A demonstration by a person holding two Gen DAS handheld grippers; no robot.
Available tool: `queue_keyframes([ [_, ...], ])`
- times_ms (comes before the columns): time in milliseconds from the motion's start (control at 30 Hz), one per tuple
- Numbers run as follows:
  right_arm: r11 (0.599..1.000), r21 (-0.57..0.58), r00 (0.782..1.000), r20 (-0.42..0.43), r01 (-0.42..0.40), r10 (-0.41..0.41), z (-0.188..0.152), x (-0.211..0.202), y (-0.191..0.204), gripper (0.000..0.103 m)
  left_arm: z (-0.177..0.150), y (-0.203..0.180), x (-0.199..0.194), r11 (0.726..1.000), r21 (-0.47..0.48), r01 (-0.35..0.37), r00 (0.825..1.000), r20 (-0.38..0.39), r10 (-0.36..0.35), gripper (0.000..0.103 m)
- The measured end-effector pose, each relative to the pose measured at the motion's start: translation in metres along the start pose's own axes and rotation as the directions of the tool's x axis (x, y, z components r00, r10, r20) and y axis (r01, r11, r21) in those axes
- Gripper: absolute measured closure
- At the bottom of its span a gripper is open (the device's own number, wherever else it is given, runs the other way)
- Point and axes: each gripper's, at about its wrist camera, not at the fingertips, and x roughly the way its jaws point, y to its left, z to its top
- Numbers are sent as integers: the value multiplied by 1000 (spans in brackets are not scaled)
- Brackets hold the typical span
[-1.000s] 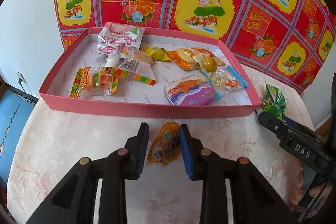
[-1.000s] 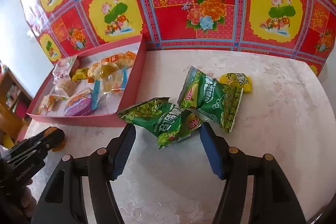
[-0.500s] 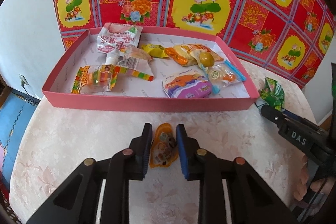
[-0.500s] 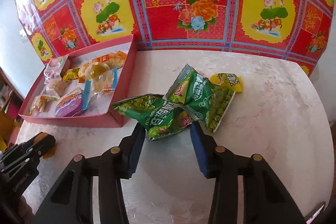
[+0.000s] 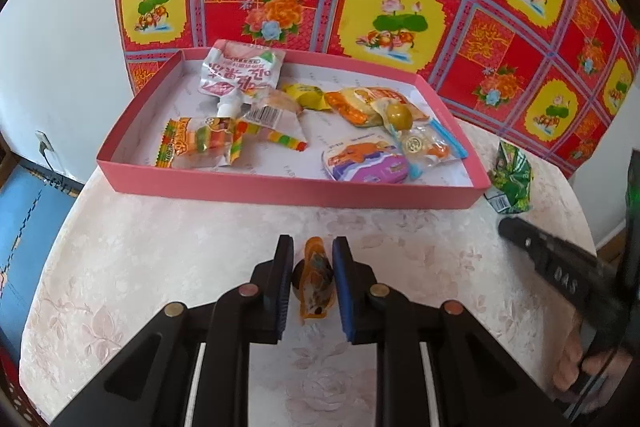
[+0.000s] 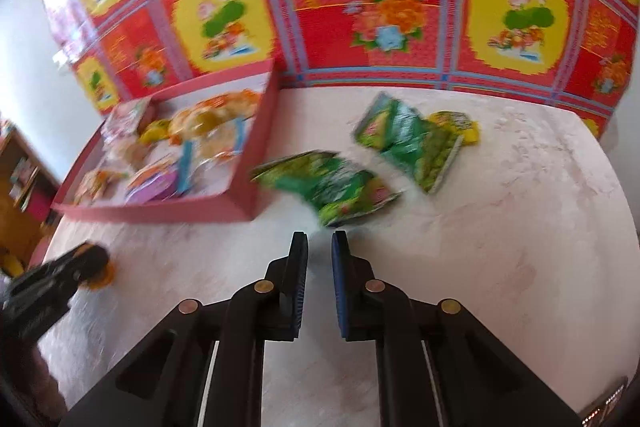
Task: Organize snacks
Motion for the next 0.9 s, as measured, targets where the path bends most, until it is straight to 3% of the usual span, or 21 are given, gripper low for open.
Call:
queue_keyframes([
  [167,997,-41,997,-14,-70,70,-3,-2,9,89,3,3,-2,1000,-3,3,1000,-2,-3,82],
  [567,994,-74,996,17,-83,85,-4,-19,13,66,-5,14,-21,997,27,71,997,-6,-71,49],
  [900,997,-69,998,42,-41,44,-1,-18,2,49,-9,11,-11,998,39,50,998,-30,-49,49],
])
